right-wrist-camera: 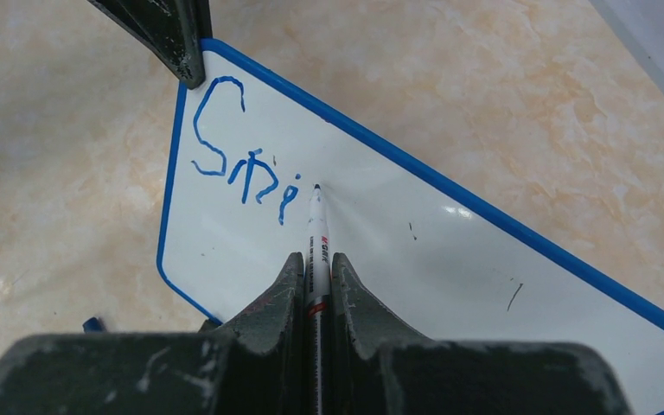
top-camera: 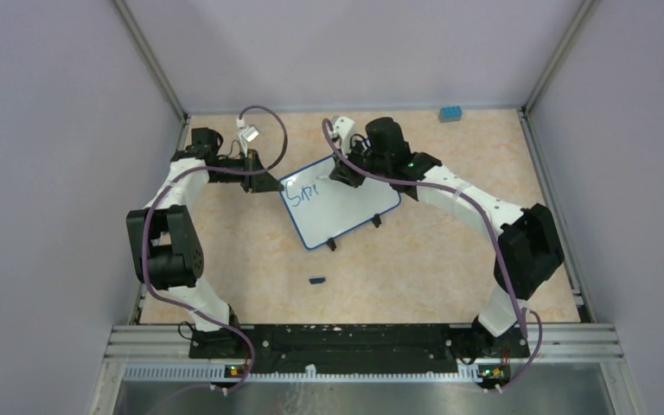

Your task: Write a sentence on the whiteboard

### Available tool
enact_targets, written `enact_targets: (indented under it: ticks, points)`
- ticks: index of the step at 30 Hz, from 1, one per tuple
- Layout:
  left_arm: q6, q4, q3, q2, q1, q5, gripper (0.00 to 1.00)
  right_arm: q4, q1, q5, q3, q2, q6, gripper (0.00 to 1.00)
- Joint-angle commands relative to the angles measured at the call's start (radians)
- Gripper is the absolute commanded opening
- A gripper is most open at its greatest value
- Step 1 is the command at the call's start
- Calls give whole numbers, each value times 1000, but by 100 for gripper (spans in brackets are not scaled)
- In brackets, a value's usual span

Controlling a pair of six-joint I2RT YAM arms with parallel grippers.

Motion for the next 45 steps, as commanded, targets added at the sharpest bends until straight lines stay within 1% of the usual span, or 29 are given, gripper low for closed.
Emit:
enact_targets:
  ticks: [1,8,34,45]
  points:
    - [32,-4,8,-33,-15,-15,0,45,5,9,57,21,-4,0]
    - [35,-6,5,-29,-15,-15,0,44,5,26,61,36,-7,0]
    - [35,-3,7,-20,-14,-22,0,46,6,20,-102,-35,-22,0]
    - [30,-1,8,-22,-16,-23,0,27,-4,44,-95,-67,-39,0]
